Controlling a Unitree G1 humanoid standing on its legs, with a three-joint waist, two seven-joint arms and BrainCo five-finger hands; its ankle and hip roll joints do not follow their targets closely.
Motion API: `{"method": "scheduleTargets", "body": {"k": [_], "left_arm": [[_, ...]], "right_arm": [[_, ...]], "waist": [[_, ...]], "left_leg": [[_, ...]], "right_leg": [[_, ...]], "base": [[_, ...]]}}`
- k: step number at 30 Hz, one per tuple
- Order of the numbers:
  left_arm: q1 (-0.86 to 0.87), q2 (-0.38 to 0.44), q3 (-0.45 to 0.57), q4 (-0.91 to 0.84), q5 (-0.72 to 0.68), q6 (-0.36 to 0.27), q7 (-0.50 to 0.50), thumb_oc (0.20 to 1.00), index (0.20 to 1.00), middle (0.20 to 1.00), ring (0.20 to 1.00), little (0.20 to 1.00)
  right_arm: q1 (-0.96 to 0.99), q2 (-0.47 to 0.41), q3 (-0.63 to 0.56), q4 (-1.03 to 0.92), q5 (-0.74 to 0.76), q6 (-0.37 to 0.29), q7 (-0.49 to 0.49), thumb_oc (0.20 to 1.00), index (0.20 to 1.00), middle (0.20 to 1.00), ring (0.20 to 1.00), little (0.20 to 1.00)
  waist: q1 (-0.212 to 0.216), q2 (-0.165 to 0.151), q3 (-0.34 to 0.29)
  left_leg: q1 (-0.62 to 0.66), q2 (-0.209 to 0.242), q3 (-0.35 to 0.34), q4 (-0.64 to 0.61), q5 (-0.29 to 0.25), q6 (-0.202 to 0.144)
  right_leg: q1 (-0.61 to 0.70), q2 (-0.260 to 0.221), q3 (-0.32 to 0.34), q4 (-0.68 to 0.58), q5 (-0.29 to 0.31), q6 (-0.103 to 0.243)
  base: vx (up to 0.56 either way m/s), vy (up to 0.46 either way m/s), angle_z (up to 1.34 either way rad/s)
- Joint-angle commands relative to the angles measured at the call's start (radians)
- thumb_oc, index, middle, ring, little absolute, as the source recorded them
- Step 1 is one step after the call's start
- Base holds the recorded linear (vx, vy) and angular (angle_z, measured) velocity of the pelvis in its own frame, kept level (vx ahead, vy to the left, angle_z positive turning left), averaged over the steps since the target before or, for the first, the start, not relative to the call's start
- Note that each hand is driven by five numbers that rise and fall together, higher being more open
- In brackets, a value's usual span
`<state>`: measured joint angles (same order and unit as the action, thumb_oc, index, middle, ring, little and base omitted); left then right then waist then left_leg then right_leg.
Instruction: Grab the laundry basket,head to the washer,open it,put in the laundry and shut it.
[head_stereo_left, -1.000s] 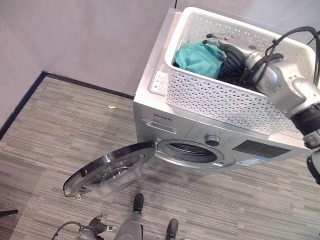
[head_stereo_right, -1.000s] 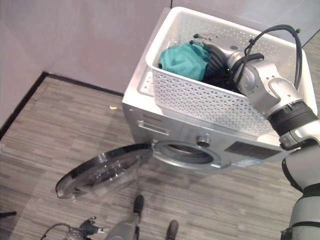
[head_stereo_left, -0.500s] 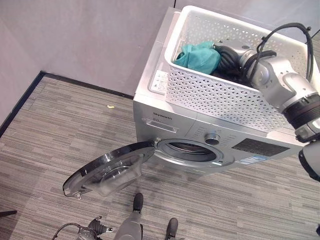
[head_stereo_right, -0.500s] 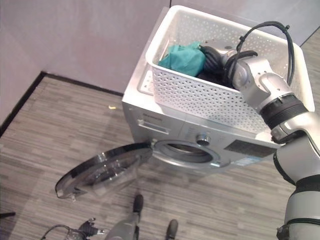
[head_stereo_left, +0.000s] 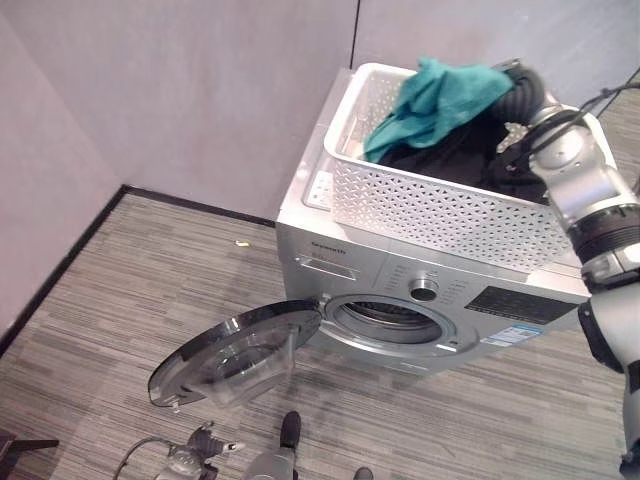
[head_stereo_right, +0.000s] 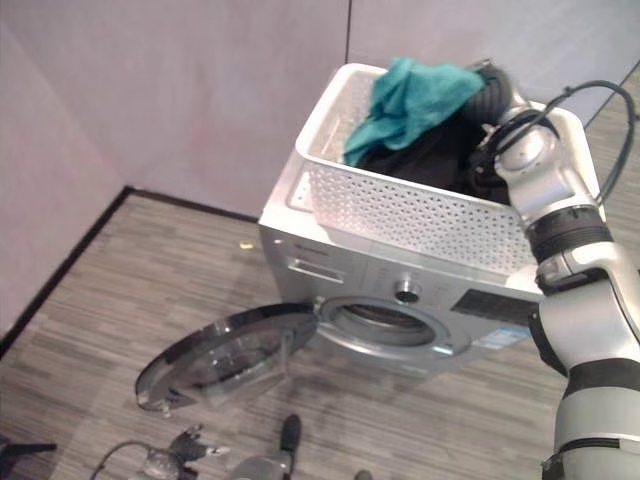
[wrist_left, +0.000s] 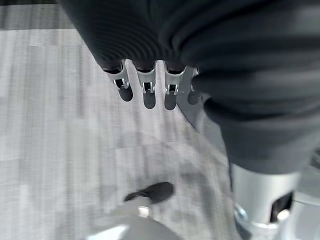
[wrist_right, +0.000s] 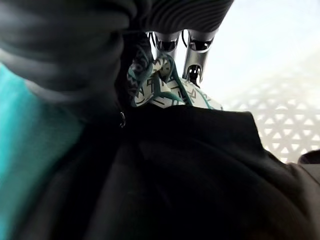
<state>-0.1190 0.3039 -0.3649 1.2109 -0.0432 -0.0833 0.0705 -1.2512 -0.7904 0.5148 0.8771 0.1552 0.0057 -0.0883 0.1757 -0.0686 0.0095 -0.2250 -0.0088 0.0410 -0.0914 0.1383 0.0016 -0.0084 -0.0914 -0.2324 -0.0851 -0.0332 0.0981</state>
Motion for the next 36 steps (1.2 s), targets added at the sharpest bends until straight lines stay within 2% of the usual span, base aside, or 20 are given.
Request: {"method": "scheduleTargets", "body": {"k": [1, 3, 8, 14, 17, 22, 32, 33, 36], "left_arm": [[-0.018, 0.016, -0.071, 0.02, -0.036, -0.03, 0.02, 1.0, 1.0, 1.0, 1.0, 1.0], [-0.009, 0.035, -0.094, -0.071, -0.069, -0.037, 0.014, 1.0, 1.0, 1.0, 1.0, 1.0], [-0.001, 0.065, -0.106, -0.162, -0.083, -0.035, 0.015, 1.0, 1.0, 1.0, 1.0, 1.0], [0.035, 0.161, -0.135, -0.351, -0.078, -0.036, -0.025, 1.0, 1.0, 1.0, 1.0, 1.0], [0.044, 0.173, -0.137, -0.362, -0.084, -0.03, -0.039, 1.0, 1.0, 1.0, 1.0, 1.0], [0.052, 0.15, -0.126, -0.327, -0.093, -0.024, -0.032, 1.0, 1.0, 1.0, 1.0, 1.0], [0.069, 0.129, -0.081, -0.322, -0.149, -0.02, -0.008, 1.0, 1.0, 1.0, 1.0, 1.0], [0.079, 0.127, -0.067, -0.33, -0.164, -0.017, -0.005, 1.0, 1.0, 1.0, 1.0, 1.0], [0.087, 0.115, -0.053, -0.319, -0.175, -0.016, -0.002, 1.0, 1.0, 1.0, 1.0, 1.0]], "right_arm": [[-0.187, -0.029, -0.054, 0.03, 0.192, -0.106, -0.13, 0.2, 0.2, 0.2, 0.2, 0.2], [-0.271, -0.048, -0.041, 0.049, 0.266, -0.124, -0.16, 0.2, 0.2, 0.2, 0.2, 0.2], [-0.338, -0.058, -0.034, 0.014, 0.311, -0.154, -0.192, 0.2, 0.2, 0.2, 0.2, 0.2], [-0.55, -0.148, 0.121, 0.072, 0.267, -0.168, -0.222, 0.2, 0.2, 0.2, 0.2, 0.2], [-0.587, -0.167, 0.197, 0.126, 0.247, -0.148, -0.195, 0.2, 0.2, 0.2, 0.2, 0.2], [-0.559, -0.155, 0.221, 0.156, 0.213, -0.119, -0.16, 0.2, 0.2, 0.2, 0.2, 0.2], [-0.385, -0.131, 0.09, 0.14, 0.29, -0.111, -0.136, 0.2, 0.2, 0.2, 0.2, 0.2], [-0.313, -0.121, 0.033, 0.107, 0.349, -0.114, -0.117, 0.2, 0.2, 0.2, 0.2, 0.2], [-0.221, -0.116, -0.014, 0.043, 0.376, -0.116, -0.092, 0.2, 0.2, 0.2, 0.2, 0.2]], "waist": [[0.032, -0.046, -0.055], [0.044, -0.045, -0.073], [0.051, -0.043, -0.086], [0.081, -0.053, -0.112], [0.085, -0.057, -0.122], [0.073, -0.049, -0.118], [0.043, -0.026, -0.105], [0.035, -0.02, -0.098], [0.02, -0.012, -0.092]], "left_leg": [[-0.011, 0.04, -0.02, 0.004, -0.029, -0.071], [0.001, 0.037, -0.031, 0.004, -0.029, -0.074], [0.007, 0.034, -0.046, 0.004, -0.026, -0.077], [0.006, 0.018, -0.089, 0.004, -0.019, -0.085], [0.003, 0.016, -0.104, 0.004, -0.015, -0.086], [0.008, 0.017, -0.102, 0.004, -0.017, -0.084], [0.02, 0.022, -0.086, 0.004, -0.024, -0.077], [0.023, 0.025, -0.08, 0.004, -0.025, -0.076], [0.027, 0.027, -0.073, 0.004, -0.026, -0.074]], "right_leg": [[0.033, -0.09, -0.055, -0.002, 0.098, 0.084], [0.052, -0.088, -0.066, -0.002, 0.091, 0.083], [0.069, -0.084, -0.081, -0.002, 0.082, 0.081], [0.1, -0.081, -0.127, -0.002, 0.072, 0.082], [0.102, -0.079, -0.138, -0.002, 0.069, 0.081], [0.105, -0.078, -0.134, -0.002, 0.068, 0.078], [0.104, -0.078, -0.11, -0.002, 0.062, 0.071], [0.104, -0.078, -0.106, -0.002, 0.062, 0.069], [0.104, -0.078, -0.097, -0.002, 0.063, 0.067]], "base": [[0.01, -0.015, 0.15], [0.02, -0.027, 0.14], [0.0, -0.012, 0.16], [0.0, -0.009, 0.25], [-0.01, 0.004, 0.21], [0.0, 0.002, 0.01], [-0.01, 0.004, 0.0], [0.0, 0.0, 0.0], [-0.02, 0.01, -0.08]]}}
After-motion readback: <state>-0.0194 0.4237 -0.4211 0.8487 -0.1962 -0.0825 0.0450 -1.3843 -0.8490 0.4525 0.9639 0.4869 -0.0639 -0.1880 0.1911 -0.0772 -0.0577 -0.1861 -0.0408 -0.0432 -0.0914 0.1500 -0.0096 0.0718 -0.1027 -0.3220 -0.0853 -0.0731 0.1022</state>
